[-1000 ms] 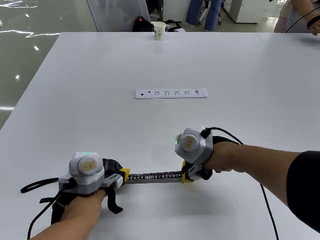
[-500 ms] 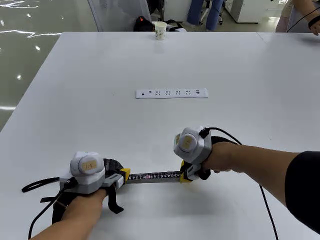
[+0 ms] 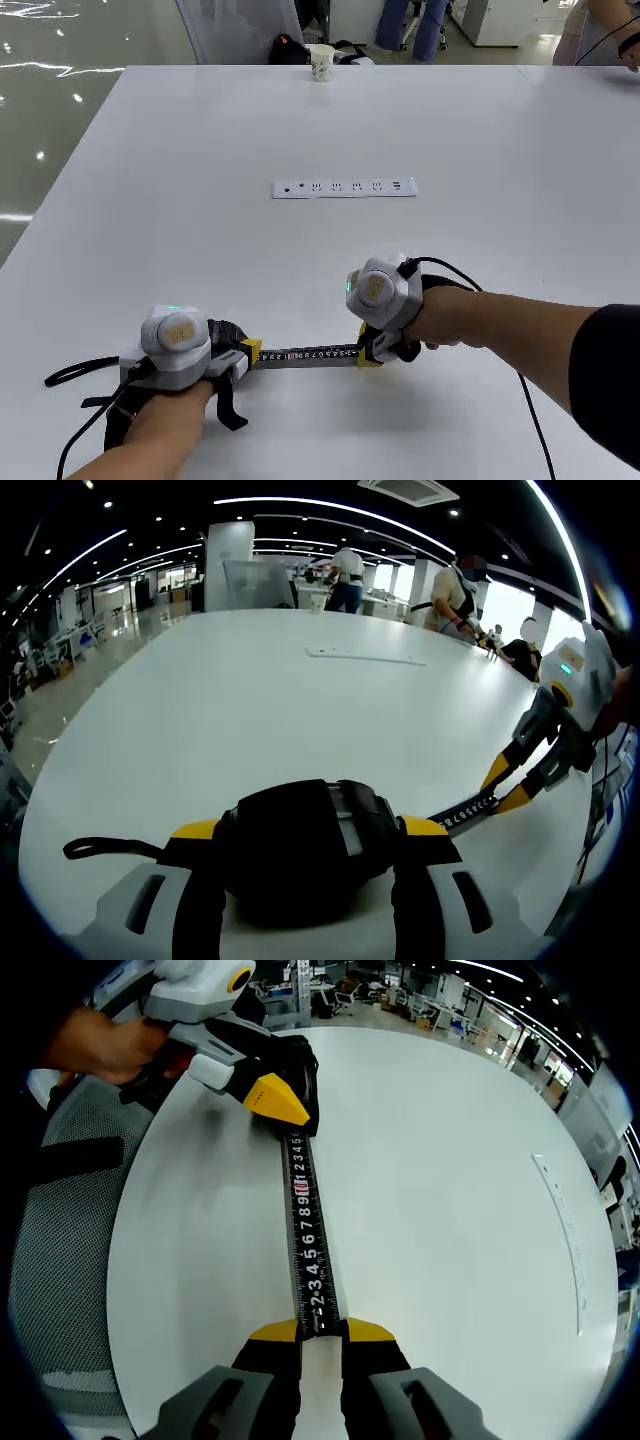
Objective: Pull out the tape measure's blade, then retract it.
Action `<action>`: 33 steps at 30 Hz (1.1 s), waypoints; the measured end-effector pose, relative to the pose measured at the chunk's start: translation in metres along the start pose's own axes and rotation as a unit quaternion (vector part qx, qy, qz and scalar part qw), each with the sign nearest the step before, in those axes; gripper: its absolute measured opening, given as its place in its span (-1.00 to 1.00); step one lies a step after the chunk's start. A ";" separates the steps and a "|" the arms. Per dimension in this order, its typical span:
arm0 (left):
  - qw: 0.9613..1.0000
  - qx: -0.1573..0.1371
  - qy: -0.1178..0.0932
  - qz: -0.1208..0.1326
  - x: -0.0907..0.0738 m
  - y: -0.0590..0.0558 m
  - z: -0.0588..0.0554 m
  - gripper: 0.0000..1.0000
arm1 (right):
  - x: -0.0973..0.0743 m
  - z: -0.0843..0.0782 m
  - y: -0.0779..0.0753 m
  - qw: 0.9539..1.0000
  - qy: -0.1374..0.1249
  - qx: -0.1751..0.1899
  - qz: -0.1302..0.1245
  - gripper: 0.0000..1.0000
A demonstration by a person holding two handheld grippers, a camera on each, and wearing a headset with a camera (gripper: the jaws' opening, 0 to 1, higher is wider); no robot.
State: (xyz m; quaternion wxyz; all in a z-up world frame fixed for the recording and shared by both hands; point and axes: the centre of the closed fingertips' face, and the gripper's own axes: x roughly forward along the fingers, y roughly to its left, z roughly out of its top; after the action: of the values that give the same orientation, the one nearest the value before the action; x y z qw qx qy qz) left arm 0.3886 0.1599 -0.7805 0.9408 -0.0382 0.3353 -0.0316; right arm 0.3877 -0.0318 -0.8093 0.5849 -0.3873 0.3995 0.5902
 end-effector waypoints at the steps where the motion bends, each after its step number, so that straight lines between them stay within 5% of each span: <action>1: 1.000 0.000 0.000 0.000 0.000 0.000 0.000 0.26 | 0.000 0.000 0.000 1.000 -0.001 0.002 0.000 -0.77; 33: 1.000 -0.005 0.003 -0.003 0.001 0.000 0.000 0.26 | 0.004 0.011 0.000 1.000 -0.007 0.008 0.000 -0.77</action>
State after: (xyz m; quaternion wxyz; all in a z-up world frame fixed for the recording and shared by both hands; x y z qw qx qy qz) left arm 0.3896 0.1597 -0.7810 0.9393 -0.0438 0.3386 -0.0331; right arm 0.3878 -0.0197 -0.8091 0.5907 -0.3784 0.4005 0.5896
